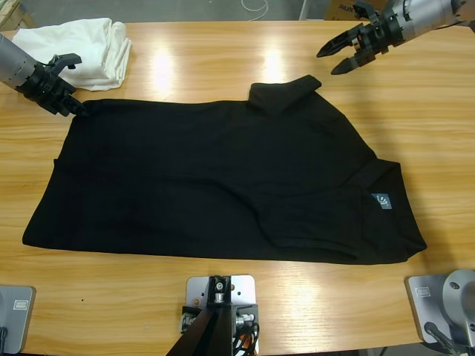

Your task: Fold clothes

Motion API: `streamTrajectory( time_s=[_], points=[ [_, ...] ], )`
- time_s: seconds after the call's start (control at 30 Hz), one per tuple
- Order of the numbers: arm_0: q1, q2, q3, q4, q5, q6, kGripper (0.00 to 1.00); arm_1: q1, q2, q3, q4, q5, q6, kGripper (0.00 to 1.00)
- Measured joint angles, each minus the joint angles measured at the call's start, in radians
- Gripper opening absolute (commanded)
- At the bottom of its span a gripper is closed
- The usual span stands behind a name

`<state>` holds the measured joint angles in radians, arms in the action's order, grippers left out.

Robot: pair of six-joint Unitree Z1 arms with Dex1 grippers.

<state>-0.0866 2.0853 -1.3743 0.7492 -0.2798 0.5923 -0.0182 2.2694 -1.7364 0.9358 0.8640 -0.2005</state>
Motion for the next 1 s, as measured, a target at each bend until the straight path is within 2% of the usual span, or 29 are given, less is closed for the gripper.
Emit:
streamTrajectory(
  time_s=[0.07,0.1,0.23,0.47,0.57,0.8,0.87,0.9,0.93,0.97,1.0],
  points=[
    [0.000,0.000,0.001,0.000,-0.003,-0.004,0.000,-0.004,0.036,-0.025,0.002,0.000,-0.038,0.895],
    [0.000,0.000,0.002,0.000,-0.005,-0.006,0.000,-0.005,0.055,-0.030,0.002,0.000,-0.058,0.856],
    [0.000,0.000,0.015,0.000,-0.010,-0.009,0.000,-0.008,0.126,-0.045,0.002,0.010,-0.131,0.849],
    [0.000,0.000,0.031,0.000,-0.013,-0.012,0.000,-0.007,0.149,-0.078,0.002,0.022,-0.152,0.844],
    [0.000,-0.003,0.031,0.000,-0.014,-0.014,0.000,0.008,0.167,-0.127,0.019,0.021,-0.152,0.619],
    [0.001,-0.008,0.031,-0.009,-0.015,-0.016,0.000,0.071,0.214,-0.233,0.100,-0.013,-0.153,0.588],
    [0.003,-0.008,0.031,-0.010,-0.015,-0.016,0.000,0.071,0.214,-0.238,0.116,-0.023,-0.156,0.466],
    [0.005,-0.008,0.031,-0.011,-0.016,-0.016,0.000,0.071,0.214,-0.238,0.121,-0.026,-0.157,0.438],
    [0.007,-0.008,0.031,-0.011,-0.016,-0.016,0.000,0.071,0.214,-0.238,0.124,-0.029,-0.159,0.356],
    [0.008,-0.008,0.031,-0.011,-0.016,-0.016,0.000,0.071,0.214,-0.239,0.127,-0.031,-0.160,0.141],
    [0.010,-0.008,0.031,-0.011,-0.017,-0.016,0.000,0.071,0.214,-0.240,0.128,-0.032,-0.162,0.006]
  ],
)
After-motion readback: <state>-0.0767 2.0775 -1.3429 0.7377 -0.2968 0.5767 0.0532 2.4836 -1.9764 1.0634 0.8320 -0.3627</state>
